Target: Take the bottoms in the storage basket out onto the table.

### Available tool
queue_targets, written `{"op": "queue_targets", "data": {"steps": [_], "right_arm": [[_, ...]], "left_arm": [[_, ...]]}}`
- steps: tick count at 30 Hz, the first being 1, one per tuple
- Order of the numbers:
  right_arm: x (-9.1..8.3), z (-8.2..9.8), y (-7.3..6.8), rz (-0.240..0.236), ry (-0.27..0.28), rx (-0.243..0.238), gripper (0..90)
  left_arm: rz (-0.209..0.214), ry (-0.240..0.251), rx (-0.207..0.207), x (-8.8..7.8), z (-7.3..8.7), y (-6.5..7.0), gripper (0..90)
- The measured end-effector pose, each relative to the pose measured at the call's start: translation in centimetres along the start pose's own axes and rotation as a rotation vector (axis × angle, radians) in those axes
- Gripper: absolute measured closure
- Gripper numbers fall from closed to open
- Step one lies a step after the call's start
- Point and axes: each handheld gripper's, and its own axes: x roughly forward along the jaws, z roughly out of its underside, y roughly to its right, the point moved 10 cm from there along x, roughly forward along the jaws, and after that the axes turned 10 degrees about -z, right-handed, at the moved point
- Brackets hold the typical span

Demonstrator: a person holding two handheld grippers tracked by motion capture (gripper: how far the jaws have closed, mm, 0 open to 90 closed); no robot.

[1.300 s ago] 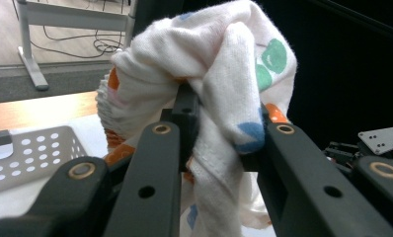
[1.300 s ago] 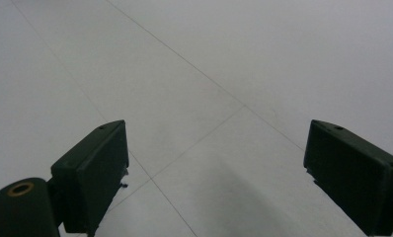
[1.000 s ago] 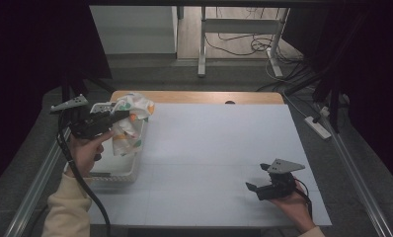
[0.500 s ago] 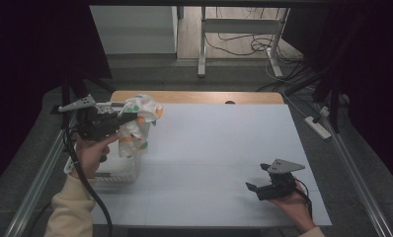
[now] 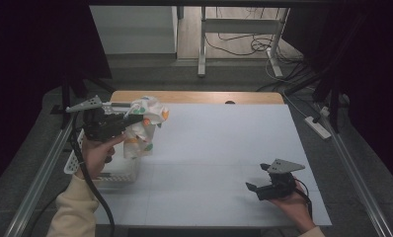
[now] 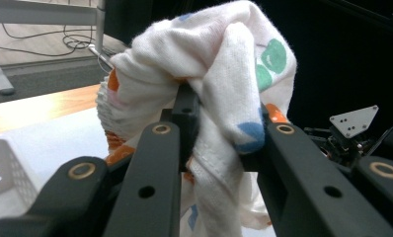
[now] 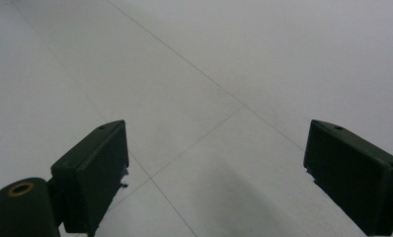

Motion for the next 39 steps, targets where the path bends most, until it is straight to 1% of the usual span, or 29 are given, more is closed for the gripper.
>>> {"op": "queue_targets", "data": {"steps": [5, 7, 13, 18, 30, 39], "right_arm": [[0.0, 0.0, 0.0, 0.001, 0.002, 0.001, 10.1], [0.0, 0.0, 0.0, 0.0, 0.002, 0.001, 10.1], [0.0, 0.0, 0.0, -0.002, 0.0, 0.0, 10.1], [0.0, 0.0, 0.0, -0.001, 0.0, 0.001, 10.1], [0.0, 0.0, 0.0, -0.002, -0.001, 0.0, 10.1], [0.0, 0.0, 0.0, 0.002, 0.002, 0.001, 10.1]], "left_arm": [[0.008, -0.007, 0.013, 0.5, 0.1, 0.7, 75.6], [0.004, -0.006, 0.018, 0.7, 0.2, 0.8, 75.6], [0.012, -0.009, 0.018, 1.4, 0.4, 1.3, 75.6], [0.031, -0.01, 0.02, 1.9, 0.5, 1.9, 75.7], [0.044, -0.038, 0.027, 3.3, 1.2, 2.5, 75.6], [0.066, -0.025, 0.022, 3.9, 1.1, 3.2, 75.6]]}}
